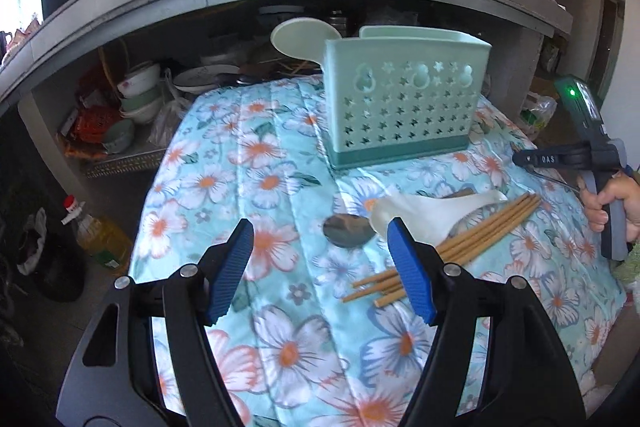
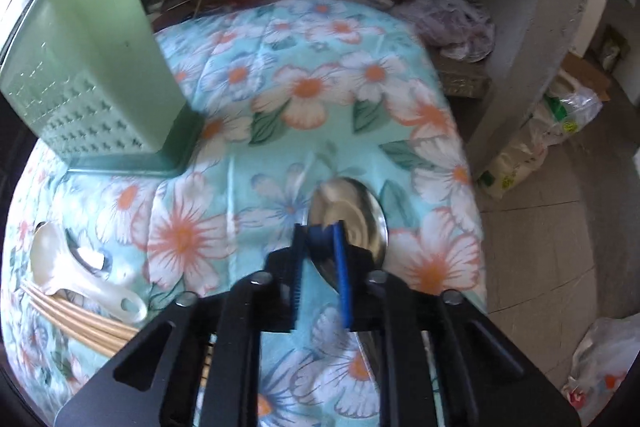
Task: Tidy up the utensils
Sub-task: 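Lift the silver spoon with the right gripper and insert it into the green holder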
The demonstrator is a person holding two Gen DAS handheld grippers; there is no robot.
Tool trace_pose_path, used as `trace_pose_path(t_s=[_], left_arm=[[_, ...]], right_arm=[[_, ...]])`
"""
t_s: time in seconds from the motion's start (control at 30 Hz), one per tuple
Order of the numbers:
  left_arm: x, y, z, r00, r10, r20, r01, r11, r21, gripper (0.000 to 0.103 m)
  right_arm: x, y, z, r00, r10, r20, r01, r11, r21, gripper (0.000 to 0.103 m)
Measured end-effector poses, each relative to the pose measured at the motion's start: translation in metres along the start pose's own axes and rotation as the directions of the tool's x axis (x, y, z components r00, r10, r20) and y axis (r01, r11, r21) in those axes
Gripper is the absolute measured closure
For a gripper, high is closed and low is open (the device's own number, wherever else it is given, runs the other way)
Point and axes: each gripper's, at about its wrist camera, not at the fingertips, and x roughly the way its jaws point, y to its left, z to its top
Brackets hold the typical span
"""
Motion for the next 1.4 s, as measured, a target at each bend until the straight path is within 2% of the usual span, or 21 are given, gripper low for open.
trace_pose_path(t_s=[0.1,0.23,0.33,0.43,0.5,0.57,0.6,0.63,0.67,0.7,0.8,0.83,0.87,0.97,1.07,1.2,1.4], left_arm=[[0.003,-0.007,-0.005,1.000,-0.021,-0.006,0.021,1.000,-0.003,0.037],[0.002,-0.010,-0.011,0.999,-0.053,-0.006,0.052,0.998,-0.041,0.037],[0.001,-0.010,-0.015,0.998,-0.059,-0.002,0.058,0.997,-0.055,0.037],[0.001,-0.007,-0.017,0.998,-0.056,-0.003,0.056,0.996,-0.068,0.037],[0.000,-0.004,-0.019,0.998,-0.057,-0.002,0.056,0.995,-0.081,0.037],[-0.001,-0.002,-0.020,0.998,-0.055,-0.002,0.054,0.994,-0.093,0.037],[-0.001,-0.001,-0.021,0.998,-0.055,-0.003,0.055,0.994,-0.097,0.037],[-0.001,0.000,-0.022,0.998,-0.056,-0.003,0.055,0.993,-0.103,0.037],[-0.001,0.001,-0.022,0.998,-0.056,-0.003,0.055,0.993,-0.108,0.037],[-0.001,0.001,-0.022,0.998,-0.055,-0.002,0.055,0.992,-0.112,0.037],[-0.002,0.003,-0.023,0.998,-0.056,0.000,0.056,0.990,-0.128,0.037],[-0.002,0.004,-0.023,0.998,-0.055,0.000,0.054,0.990,-0.131,0.037],[-0.002,0.006,-0.024,0.999,-0.050,0.001,0.050,0.989,-0.137,0.037],[-0.003,0.012,-0.025,0.999,-0.038,-0.001,0.038,0.987,-0.154,0.037],[-0.003,0.017,-0.027,1.000,-0.022,-0.013,0.020,0.987,-0.162,0.037],[-0.001,0.023,-0.030,0.999,-0.001,-0.033,-0.005,0.987,-0.159,0.037],[0.003,0.028,-0.029,0.999,0.013,-0.046,-0.020,0.986,-0.166,0.037]], right_arm=[[-0.013,0.001,0.003,0.999,-0.020,0.042,0.019,1.000,0.014,0.100],[-0.046,-0.005,0.011,0.993,0.020,0.115,-0.027,0.998,0.058,0.101],[-0.078,-0.008,0.026,0.975,0.069,0.213,-0.087,0.993,0.077,0.101],[-0.117,-0.010,0.045,0.937,0.134,0.324,-0.173,0.980,0.096,0.101],[-0.143,-0.011,0.057,0.891,0.201,0.406,-0.260,0.961,0.093,0.102],[-0.168,-0.011,0.072,0.812,0.307,0.496,-0.388,0.919,0.066,0.102],[-0.180,-0.008,0.082,0.760,0.365,0.537,-0.456,0.889,0.042,0.102],[-0.185,-0.006,0.088,0.728,0.400,0.556,-0.495,0.868,0.023,0.102],[-0.191,-0.001,0.096,0.687,0.443,0.577,-0.541,0.841,-0.002,0.102],[-0.195,0.005,0.106,0.634,0.489,0.599,-0.588,0.808,-0.037,0.102],[-0.195,0.023,0.128,0.562,0.550,0.618,-0.644,0.760,-0.090,0.102],[-0.187,0.030,0.139,0.529,0.589,0.610,-0.684,0.722,-0.105,0.102],[-0.182,0.036,0.145,0.515,0.606,0.606,-0.700,0.705,-0.111,0.102],[-0.162,0.054,0.159,0.514,0.620,0.593,-0.702,0.701,-0.125,0.102],[-0.130,0.064,0.168,0.517,0.647,0.561,-0.731,0.674,-0.103,0.102],[-0.096,0.064,0.167,0.535,0.652,0.537,-0.744,0.665,-0.067,0.102],[-0.067,0.055,0.168,0.532,0.665,0.523,-0.770,0.637,-0.027,0.102]])
